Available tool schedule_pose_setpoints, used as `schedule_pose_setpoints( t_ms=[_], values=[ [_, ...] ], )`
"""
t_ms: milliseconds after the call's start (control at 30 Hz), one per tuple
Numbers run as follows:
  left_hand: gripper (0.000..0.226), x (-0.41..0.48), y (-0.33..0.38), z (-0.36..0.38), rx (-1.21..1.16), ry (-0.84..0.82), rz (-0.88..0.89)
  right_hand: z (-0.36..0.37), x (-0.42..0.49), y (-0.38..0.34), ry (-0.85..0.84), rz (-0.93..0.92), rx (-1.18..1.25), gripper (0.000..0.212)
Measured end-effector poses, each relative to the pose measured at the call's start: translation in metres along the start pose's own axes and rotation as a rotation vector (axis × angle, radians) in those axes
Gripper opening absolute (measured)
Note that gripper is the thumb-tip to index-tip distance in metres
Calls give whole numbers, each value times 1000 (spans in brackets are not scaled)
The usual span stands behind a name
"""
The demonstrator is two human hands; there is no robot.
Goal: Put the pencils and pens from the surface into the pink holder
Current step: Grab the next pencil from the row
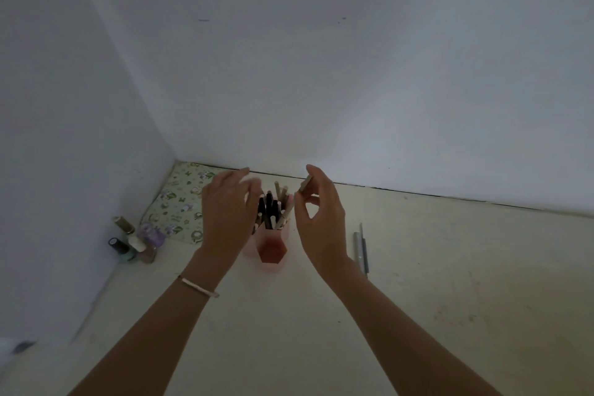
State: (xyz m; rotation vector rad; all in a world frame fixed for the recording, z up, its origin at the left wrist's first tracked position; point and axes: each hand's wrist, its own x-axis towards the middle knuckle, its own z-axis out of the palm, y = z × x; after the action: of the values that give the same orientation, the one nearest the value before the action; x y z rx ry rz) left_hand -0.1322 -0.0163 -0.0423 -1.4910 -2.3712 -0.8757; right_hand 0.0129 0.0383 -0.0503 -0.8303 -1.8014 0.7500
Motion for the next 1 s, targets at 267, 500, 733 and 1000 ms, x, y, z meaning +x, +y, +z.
schedule_pose_setpoints(
  t_ms=[267,500,733,1000],
  values=[
    [36,12,0,-26,-224,122,-45,17,-14,21,-202,-152,-294,34],
    [23,0,49,-22,-391,90,-52,-9,-15,33,-29,-89,-346,73],
    [20,-36,134,75,-258,-588,-239,-99,3,66,170,146,-380,56],
    [38,-76,145,147,-49,-818,-404,-166,-27,102,197,263,-475,39]
  ],
)
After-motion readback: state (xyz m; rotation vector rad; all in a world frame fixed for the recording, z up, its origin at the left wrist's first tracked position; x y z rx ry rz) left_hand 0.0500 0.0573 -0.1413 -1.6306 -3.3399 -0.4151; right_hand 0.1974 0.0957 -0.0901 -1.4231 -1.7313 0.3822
